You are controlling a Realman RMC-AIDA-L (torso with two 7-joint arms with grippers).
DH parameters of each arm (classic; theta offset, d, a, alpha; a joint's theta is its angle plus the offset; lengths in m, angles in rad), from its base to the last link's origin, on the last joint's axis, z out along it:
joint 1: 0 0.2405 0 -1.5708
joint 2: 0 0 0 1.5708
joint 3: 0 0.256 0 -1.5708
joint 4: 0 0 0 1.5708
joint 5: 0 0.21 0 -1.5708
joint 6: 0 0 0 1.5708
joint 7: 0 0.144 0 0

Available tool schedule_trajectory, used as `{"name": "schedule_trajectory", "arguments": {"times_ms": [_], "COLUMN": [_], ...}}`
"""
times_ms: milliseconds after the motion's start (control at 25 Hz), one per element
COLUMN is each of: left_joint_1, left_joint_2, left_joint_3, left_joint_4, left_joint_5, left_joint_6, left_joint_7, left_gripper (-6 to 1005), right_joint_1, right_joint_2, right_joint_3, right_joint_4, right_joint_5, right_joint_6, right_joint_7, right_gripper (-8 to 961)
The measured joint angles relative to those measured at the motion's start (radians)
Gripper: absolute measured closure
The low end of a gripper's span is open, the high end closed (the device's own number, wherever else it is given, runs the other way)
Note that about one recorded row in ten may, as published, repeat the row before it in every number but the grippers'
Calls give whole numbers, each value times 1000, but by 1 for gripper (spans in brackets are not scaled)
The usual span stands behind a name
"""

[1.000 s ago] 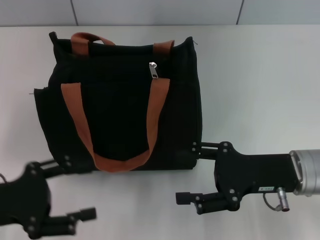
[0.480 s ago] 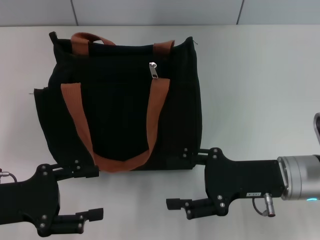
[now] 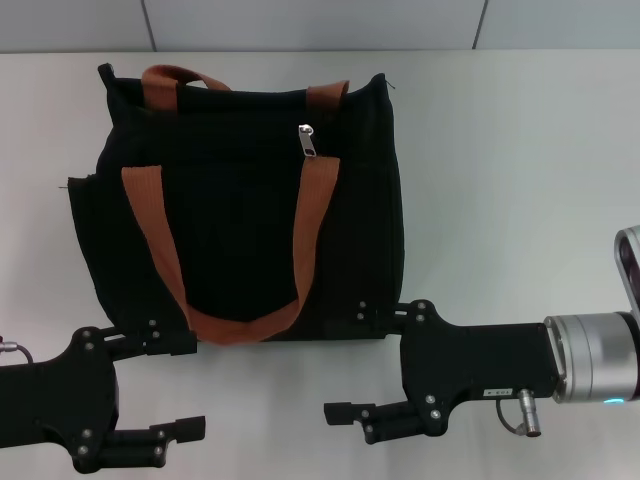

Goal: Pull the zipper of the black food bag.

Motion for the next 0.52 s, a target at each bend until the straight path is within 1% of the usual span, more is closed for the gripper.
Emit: {"name": "schedule_trajectory", "arguments": {"times_ms": [520], "left_joint_1": [0], "left_joint_2": [-1], "left_joint_3": [0], "left_joint_4": [0], "left_joint_5": [1], "left_joint_6": [-2], "left_joint_7": [0], "left_gripper": [215], "right_joint_1": [9], "right_joint_2": [0], "right_joint_3": [0], "right_joint_4": [7], "right_joint_5": [1], "right_joint_6": [11], "right_joint_7": [-4], "right_gripper": [158]}}
